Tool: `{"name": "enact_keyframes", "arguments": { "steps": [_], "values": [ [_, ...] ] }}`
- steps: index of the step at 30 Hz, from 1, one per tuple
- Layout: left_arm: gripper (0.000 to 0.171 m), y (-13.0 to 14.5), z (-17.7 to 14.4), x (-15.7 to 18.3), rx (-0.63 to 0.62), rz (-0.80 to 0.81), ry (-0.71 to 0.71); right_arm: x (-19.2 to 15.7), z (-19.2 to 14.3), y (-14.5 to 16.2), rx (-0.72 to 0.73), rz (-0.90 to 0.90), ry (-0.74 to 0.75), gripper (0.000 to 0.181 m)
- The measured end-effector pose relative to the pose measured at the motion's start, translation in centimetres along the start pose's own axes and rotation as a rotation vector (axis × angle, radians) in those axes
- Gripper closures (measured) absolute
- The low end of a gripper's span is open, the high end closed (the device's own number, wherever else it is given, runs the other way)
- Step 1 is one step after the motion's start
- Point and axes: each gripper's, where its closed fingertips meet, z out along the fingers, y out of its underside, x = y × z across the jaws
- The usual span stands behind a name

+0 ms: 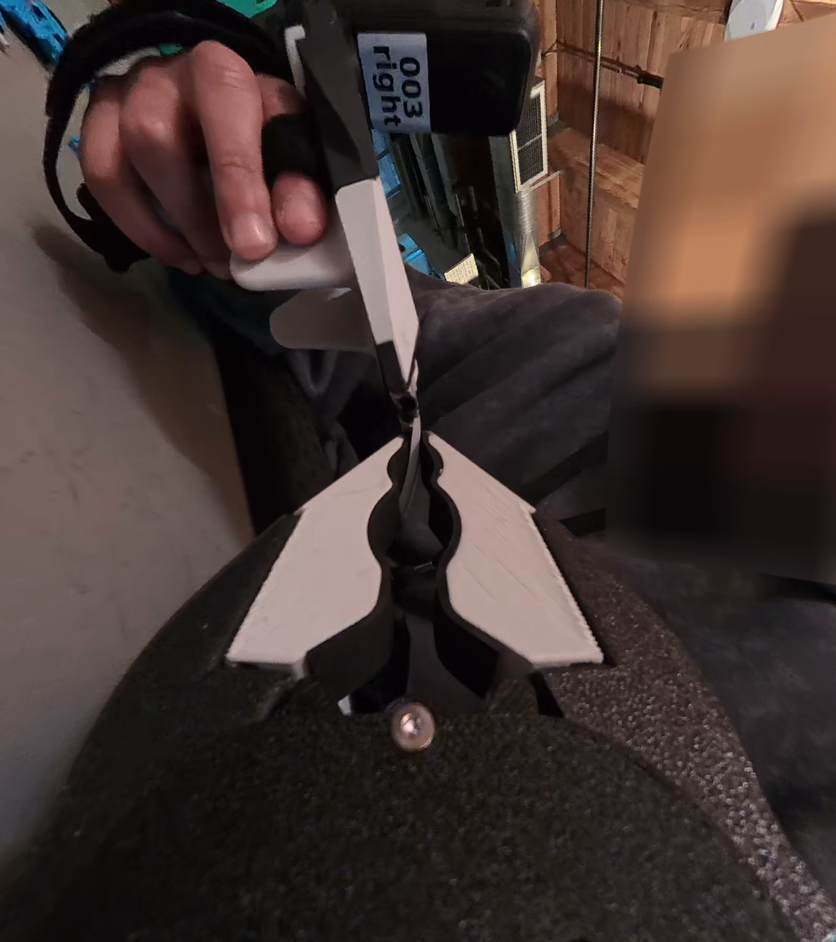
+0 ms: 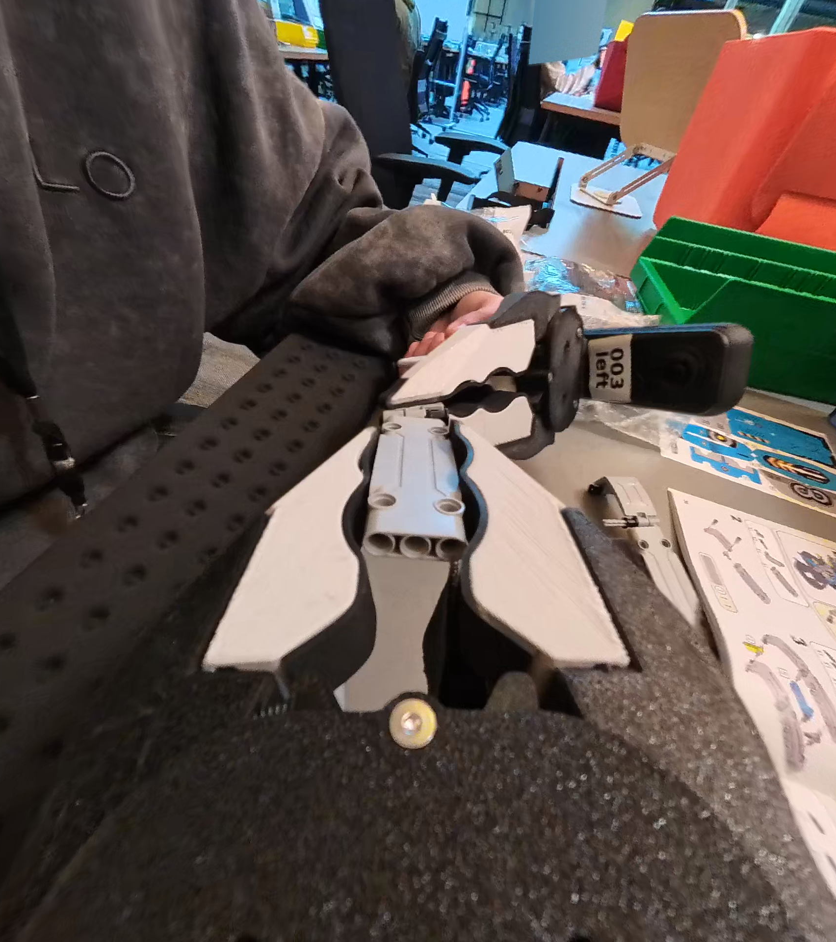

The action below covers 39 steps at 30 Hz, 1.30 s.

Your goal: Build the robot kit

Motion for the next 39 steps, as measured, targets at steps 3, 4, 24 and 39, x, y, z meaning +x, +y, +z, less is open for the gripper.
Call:
{"name": "enact_keyframes", "arguments": {
  "steps": [3, 4, 24, 39],
  "values": [
    [0.171, 0.8, 0.5, 0.4, -0.046, 0.015, 0.027, -1.0, 0.5, -0.3, 0.027, 0.048, -0.074, 0.155],
    [0.171, 0.8, 0.4, 0.5, -0.045, 0.015, 0.028, -1.0, 0.5, -0.3, 0.030, 0.052, -0.078, 0.154],
    [0.171, -2.1, -0.8, -0.6, 0.077, 0.410, -0.243, 1.5, -1.0, -0.3, 0.132, 0.716, -0.209, 0.169],
    [0.171, -2.2, -0.9, -0.2, 0.103, 0.311, -0.158, 2.2, -0.9, -0.8, 0.263, 1.003, -0.344, 0.174]
  ]
}}
